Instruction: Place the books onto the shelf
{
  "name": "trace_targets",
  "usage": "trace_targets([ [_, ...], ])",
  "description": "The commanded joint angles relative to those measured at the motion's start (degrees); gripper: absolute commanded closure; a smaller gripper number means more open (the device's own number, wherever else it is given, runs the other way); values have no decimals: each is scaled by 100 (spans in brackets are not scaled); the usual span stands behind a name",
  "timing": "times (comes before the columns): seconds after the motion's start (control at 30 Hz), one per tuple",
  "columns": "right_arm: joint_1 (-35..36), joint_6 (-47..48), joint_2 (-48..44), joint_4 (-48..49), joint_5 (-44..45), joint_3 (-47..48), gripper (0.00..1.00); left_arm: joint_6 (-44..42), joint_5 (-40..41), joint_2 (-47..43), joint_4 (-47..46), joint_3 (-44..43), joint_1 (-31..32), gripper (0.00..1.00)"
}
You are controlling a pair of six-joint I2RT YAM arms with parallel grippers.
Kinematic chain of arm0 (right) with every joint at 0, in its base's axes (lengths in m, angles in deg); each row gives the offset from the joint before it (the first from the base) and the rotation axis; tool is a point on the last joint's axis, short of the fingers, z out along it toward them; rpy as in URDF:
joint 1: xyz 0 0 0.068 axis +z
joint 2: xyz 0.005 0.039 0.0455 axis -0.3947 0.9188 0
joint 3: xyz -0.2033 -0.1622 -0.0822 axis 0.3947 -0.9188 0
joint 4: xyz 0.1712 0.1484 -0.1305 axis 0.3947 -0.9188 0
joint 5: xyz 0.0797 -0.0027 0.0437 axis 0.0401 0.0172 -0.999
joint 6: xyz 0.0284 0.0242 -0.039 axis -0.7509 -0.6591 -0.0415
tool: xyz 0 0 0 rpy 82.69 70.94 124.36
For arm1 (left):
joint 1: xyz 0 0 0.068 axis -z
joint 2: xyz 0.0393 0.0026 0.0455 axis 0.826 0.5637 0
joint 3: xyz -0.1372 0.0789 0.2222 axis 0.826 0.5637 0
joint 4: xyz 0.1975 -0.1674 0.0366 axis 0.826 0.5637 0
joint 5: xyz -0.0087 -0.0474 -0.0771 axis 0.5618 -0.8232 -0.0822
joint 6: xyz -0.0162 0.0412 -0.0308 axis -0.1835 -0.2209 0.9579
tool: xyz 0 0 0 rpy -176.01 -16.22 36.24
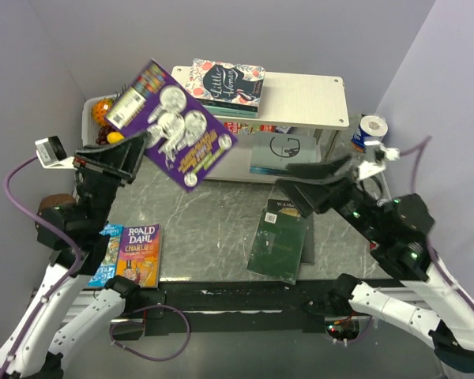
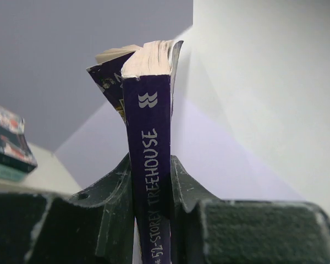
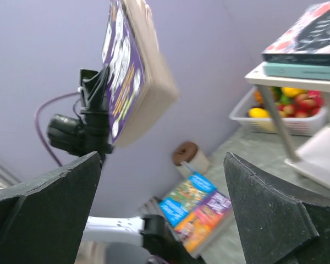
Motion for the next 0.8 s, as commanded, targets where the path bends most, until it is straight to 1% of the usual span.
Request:
trace_targets([
  [0.0, 31, -1082, 705, 1745, -603, -238, 0, 300, 1143, 503, -2011, -44, 8, 98],
  [0.07, 22, -1260, 1083, 1889, -780, -99, 0, 221, 1073, 758, -2215, -193, 17, 98],
  [0.13, 22, -1278, 1530, 1768, -1052, 366, 0, 203, 1046, 951, -2330, -350, 17, 98],
  [0.2, 22, -1252, 1769, 1679, -1175, 735, 0, 221, 985, 1022, -2321, -430, 17, 98],
  [0.3, 22, -1190, 2129, 1723, -1194, 1008, 1, 265, 949, 1110, -2347, -431, 25, 98],
  [0.4, 5, -1085, 2551, 1364, -1167, 1412, 1, 239, 888, 1180, -2549, -325, 43, 98],
  [0.43, -4, -1085, 2700, 1328, -1132, 1440, 0, 265, 871, 1215, -2611, -290, 43, 98],
  [0.57, -179, -1304, 2851, 1809, -1237, 1230, 1, 309, 791, 1242, -2603, -272, 43, 98],
  [0.77, -408, -1533, 3220, 2030, -1510, 1449, 0, 440, 677, 1268, -2515, -281, 52, 98],
])
